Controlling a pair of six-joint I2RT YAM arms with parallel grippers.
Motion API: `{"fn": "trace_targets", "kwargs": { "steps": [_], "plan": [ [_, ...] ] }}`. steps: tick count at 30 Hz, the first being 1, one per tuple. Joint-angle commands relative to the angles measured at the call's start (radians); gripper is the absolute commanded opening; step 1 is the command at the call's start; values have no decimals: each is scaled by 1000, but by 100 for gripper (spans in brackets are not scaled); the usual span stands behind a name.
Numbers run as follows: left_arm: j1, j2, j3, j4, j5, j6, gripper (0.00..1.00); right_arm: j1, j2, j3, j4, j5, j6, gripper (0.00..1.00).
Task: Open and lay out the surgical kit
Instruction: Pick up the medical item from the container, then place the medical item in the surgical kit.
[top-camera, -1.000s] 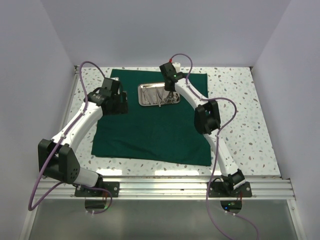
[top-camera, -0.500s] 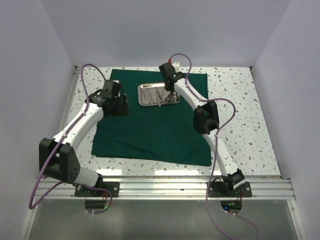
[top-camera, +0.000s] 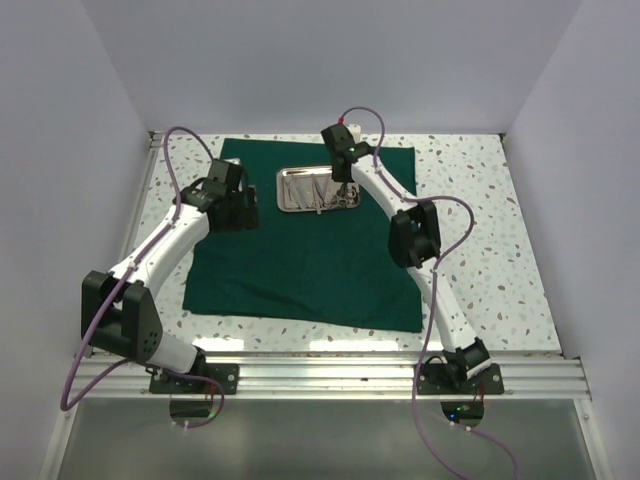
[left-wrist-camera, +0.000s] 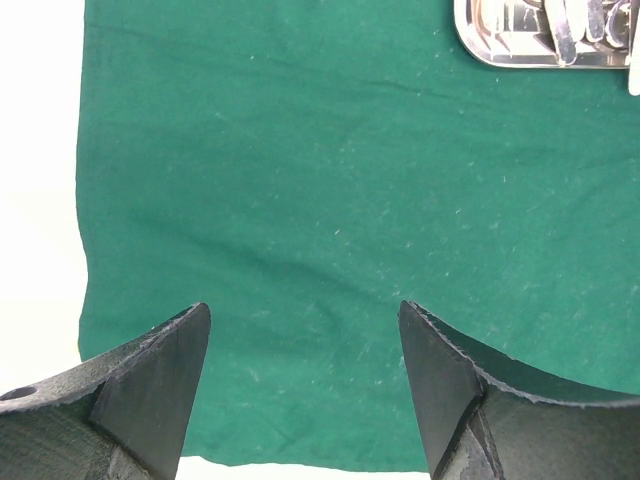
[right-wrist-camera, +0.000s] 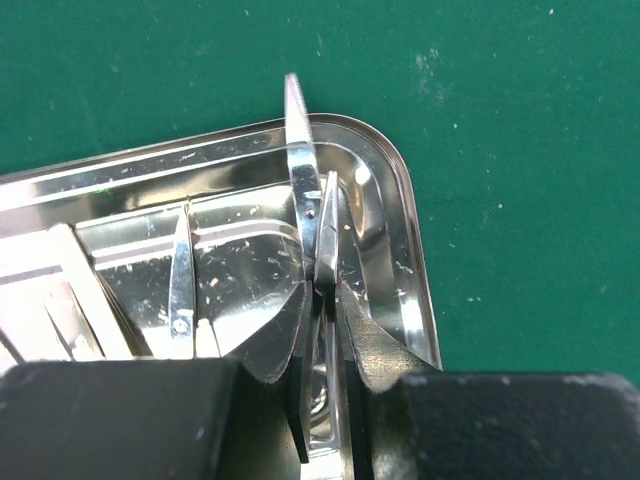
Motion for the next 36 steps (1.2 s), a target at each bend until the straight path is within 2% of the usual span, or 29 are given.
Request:
{"fn": "trace_targets", "kwargs": {
  "steps": [1, 10, 16, 19, 20, 22, 23, 29, 34, 36],
  "plan": [
    [6, 27, 57, 62, 17, 2, 80, -22, -97, -22, -101, -65, -18, 0],
    [8, 104, 132, 117, 43, 45, 80, -27, -297, -46, -81, -79, -3, 0],
    [8, 138, 143, 157, 76, 63, 80, -25, -442, -215, -99, -75, 34, 0],
    [8, 142, 135, 175, 80, 74, 80, -24, -570, -405, -92, -84, 78, 0],
    [8, 147, 134, 181, 79, 79, 80, -22, -660, -545, -63, -102, 100, 0],
    [8, 153, 143, 178, 76, 79, 81, -11, -752, -691, -27, -118, 120, 0],
    [8, 157, 151, 175, 74, 76, 81, -5, -830, -821, -7, -122, 138, 0],
    [6, 180, 190, 186, 97, 67, 81, 97, -1053, -1268, 68, -141, 233, 0],
    [6, 207, 270, 126, 85, 73, 81, 136, -1140, -1486, 177, -174, 305, 0],
    [6, 214, 307, 82, 85, 77, 81, 137, -1139, -1502, 188, -158, 322, 0]
  ]
}}
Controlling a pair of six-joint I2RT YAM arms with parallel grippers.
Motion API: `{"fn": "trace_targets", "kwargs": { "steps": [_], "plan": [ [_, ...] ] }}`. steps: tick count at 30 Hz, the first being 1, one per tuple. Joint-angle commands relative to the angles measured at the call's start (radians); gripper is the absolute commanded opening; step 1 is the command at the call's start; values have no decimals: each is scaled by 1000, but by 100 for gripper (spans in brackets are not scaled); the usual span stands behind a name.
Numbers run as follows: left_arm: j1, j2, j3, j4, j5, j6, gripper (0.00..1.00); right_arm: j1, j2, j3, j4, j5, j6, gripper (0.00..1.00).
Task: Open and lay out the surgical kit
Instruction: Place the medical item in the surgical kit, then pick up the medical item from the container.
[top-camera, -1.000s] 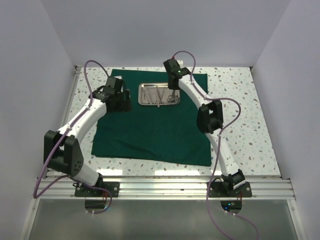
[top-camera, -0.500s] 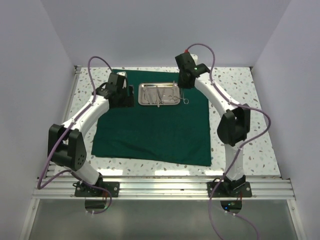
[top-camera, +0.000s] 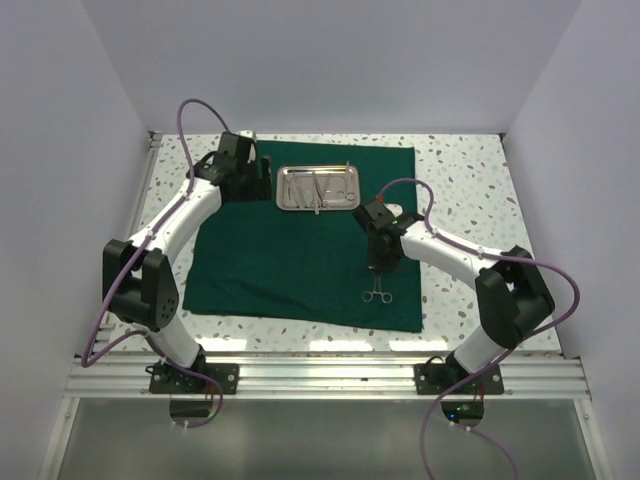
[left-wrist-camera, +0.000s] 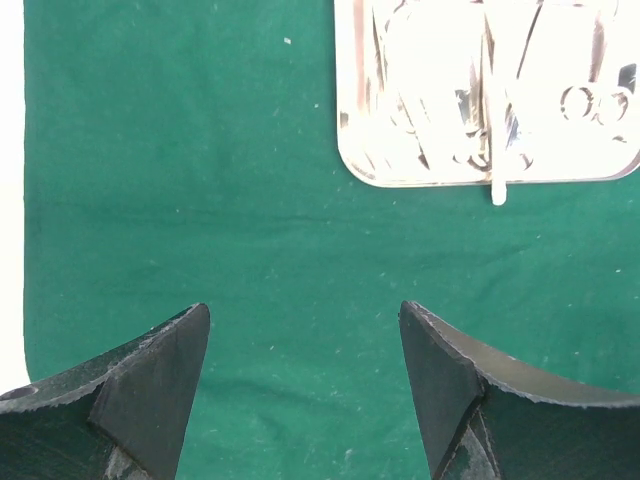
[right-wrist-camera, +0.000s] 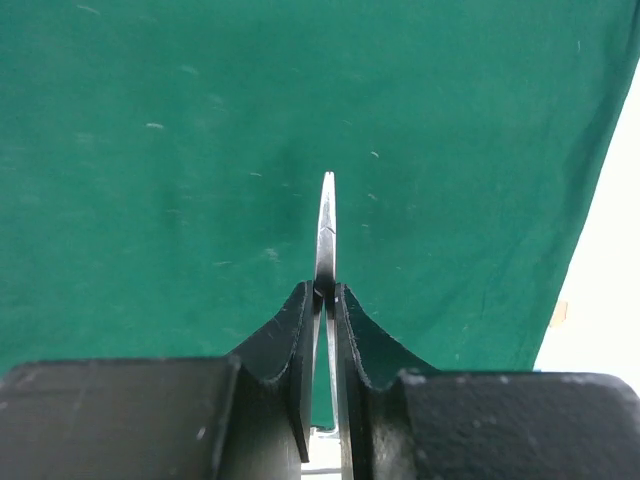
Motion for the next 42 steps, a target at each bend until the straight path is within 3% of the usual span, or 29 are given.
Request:
{"fn": "trace_targets", "kwargs": {
  "steps": [1, 4, 5, 7, 11, 16, 21, 27, 36, 42],
  "plan": [
    [6, 6, 88, -49, 4, 27, 81, -8, -33, -21, 112, 14, 74, 0],
    [6, 3, 120, -93, -5, 35, 81, -9, 13, 2, 112, 28, 66, 3],
    [6, -5, 132, -127, -11, 33, 80, -9, 25, 10, 106, 29, 61, 38],
    [6, -49, 135, -139, -25, 30, 81, -9, 53, 39, 83, 47, 48, 59],
    [6, -127, 62, -143, -51, 41, 82, -11, 82, 161, 17, 103, -4, 60],
    [8, -195, -12, -127, -94, 56, 82, -17, 211, 512, -66, 133, -112, 60],
    [12, -215, -76, -68, -87, 59, 83, -52, 526, 1006, -224, 149, -176, 57],
    [17, -180, -124, -14, -21, 53, 81, -134, 853, 1370, -241, 118, -215, 51],
    [17, -174, -142, -24, 24, 42, 80, -171, 1032, 1481, -154, 69, -207, 44],
    [17, -108, -95, -57, 1, 47, 79, -171, 1033, 1487, -132, 69, -213, 44]
  ]
}}
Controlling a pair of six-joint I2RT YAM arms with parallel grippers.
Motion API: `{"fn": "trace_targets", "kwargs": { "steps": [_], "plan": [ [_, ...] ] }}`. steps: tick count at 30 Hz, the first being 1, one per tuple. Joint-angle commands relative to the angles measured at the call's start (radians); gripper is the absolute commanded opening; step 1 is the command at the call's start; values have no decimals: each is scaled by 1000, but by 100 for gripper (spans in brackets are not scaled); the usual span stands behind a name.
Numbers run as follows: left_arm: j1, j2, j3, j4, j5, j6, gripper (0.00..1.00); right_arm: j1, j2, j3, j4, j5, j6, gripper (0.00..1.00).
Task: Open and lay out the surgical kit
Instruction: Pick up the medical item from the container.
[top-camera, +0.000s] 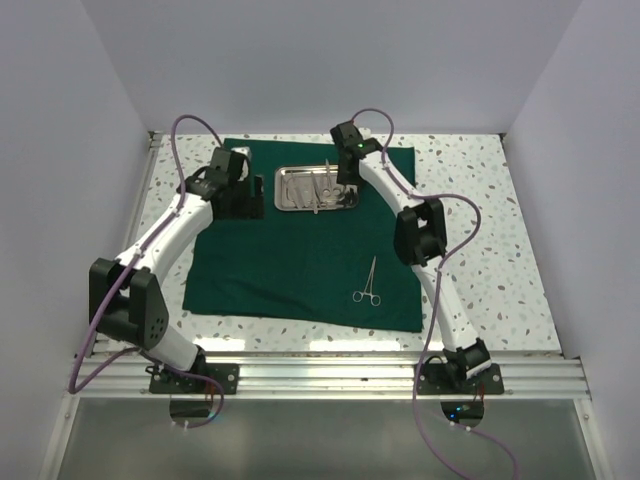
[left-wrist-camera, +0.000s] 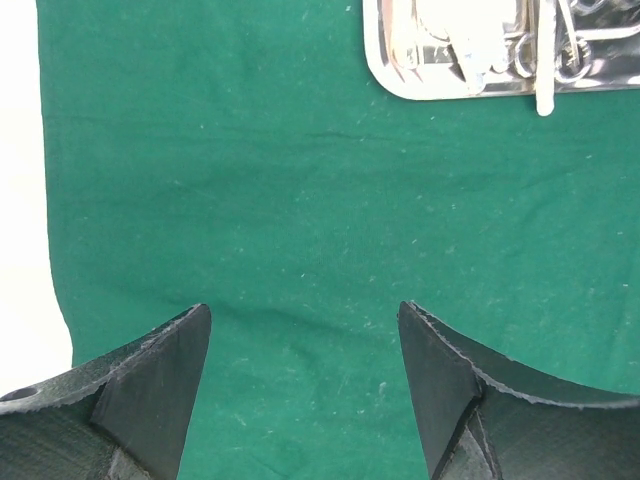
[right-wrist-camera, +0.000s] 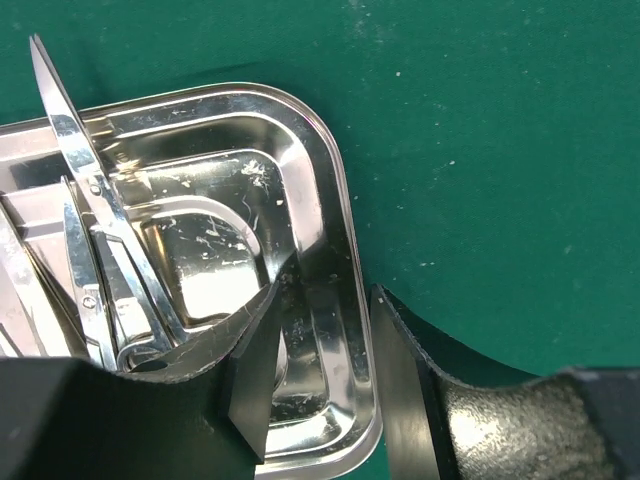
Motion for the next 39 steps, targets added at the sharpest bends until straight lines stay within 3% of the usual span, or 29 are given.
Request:
{"fn": "trace_targets", "kwargs": {
  "steps": [1, 6, 13, 18, 25, 33, 39],
  "plan": [
    [8, 41, 64, 1, -9, 10, 79, 13, -27, 52, 28, -11, -15, 44],
    [8, 83, 112, -8, -13, 10, 79, 8, -134, 16, 37, 43, -7, 41],
    [8, 93, 119, -20, -22, 6, 79, 18, -131, 69, 112, -32, 4, 45],
    [8, 75, 96, -32, -25, 3, 79, 30, -71, 66, 197, -138, 19, 53],
    [8, 23, 40, -29, -23, -19, 79, 51, 27, 108, 249, -159, 24, 54],
    [8, -75, -65, -34, -65, -37, 79, 85, 102, 121, 201, -64, -30, 55],
    [11, -124, -125, -36, -91, -34, 80, 85, 114, 115, 143, 6, -41, 50]
  ]
}}
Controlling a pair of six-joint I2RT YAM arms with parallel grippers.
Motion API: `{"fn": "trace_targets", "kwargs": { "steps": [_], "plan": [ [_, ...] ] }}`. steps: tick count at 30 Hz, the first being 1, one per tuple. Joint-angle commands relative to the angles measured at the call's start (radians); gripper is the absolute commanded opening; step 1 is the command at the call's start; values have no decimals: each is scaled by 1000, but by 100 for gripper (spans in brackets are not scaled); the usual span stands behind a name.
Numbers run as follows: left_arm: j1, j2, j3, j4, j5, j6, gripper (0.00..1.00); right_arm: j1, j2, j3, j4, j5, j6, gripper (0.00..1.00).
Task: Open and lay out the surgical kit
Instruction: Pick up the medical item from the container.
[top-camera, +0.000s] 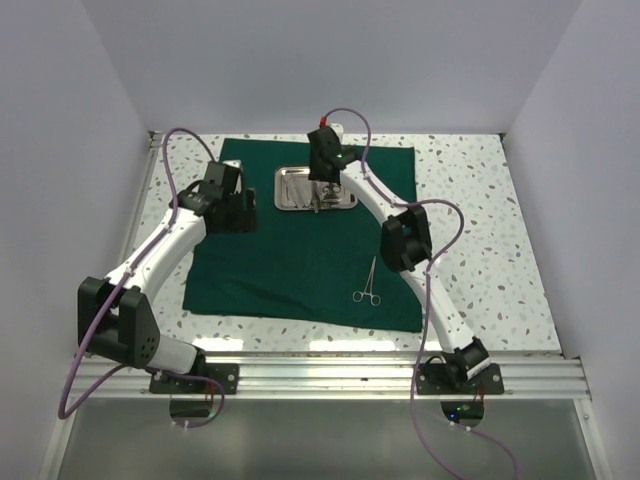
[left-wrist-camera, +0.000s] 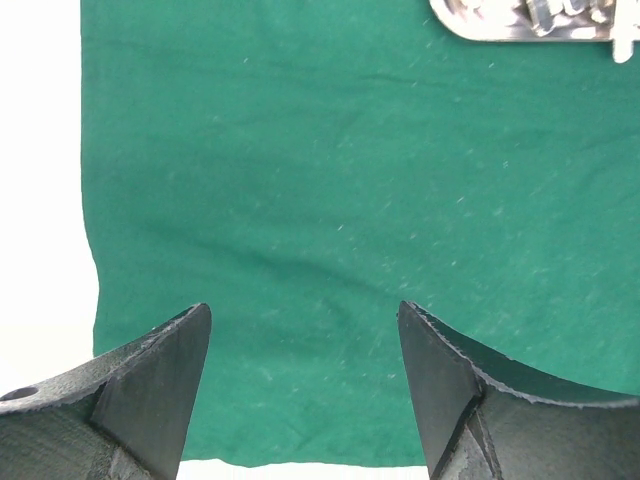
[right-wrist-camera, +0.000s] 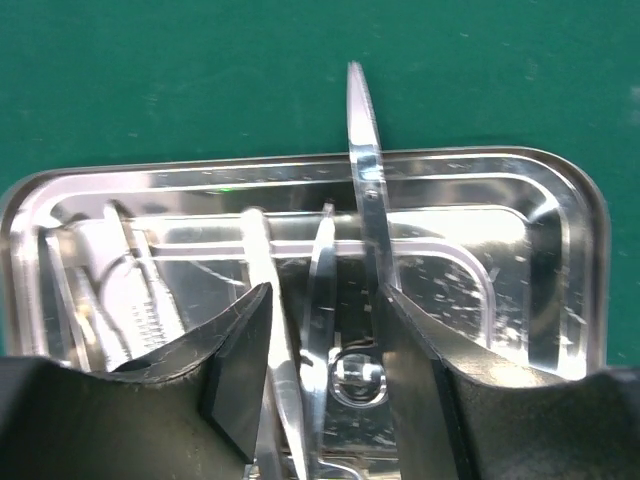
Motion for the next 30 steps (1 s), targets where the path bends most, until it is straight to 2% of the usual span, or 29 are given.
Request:
{"fn": "trace_targets", "kwargs": {
  "steps": [1, 5, 8, 14, 19, 25, 30],
  "plan": [
    [12, -41, -20, 1, -35, -10, 80, -3, 24, 13, -95, 90, -23, 50],
    [20, -38, -31, 19, -32, -4, 80, -12, -50, -74, -85, 112, -31, 49],
    [22, -21, -20, 27, -21, 1, 80, -21, -131, -180, -7, 123, -36, 49],
    [23, 6, 1, 36, -9, 16, 80, -34, -41, -18, -99, 107, -17, 48],
    [26, 9, 7, 30, -18, 21, 80, -32, -171, -228, 93, 98, -13, 45],
    [32, 17, 7, 31, -26, 18, 80, -40, -105, -55, 52, 138, -40, 45],
    [40, 46, 35, 24, -30, 15, 80, -46, -92, -94, 50, 158, -42, 45]
  ]
}}
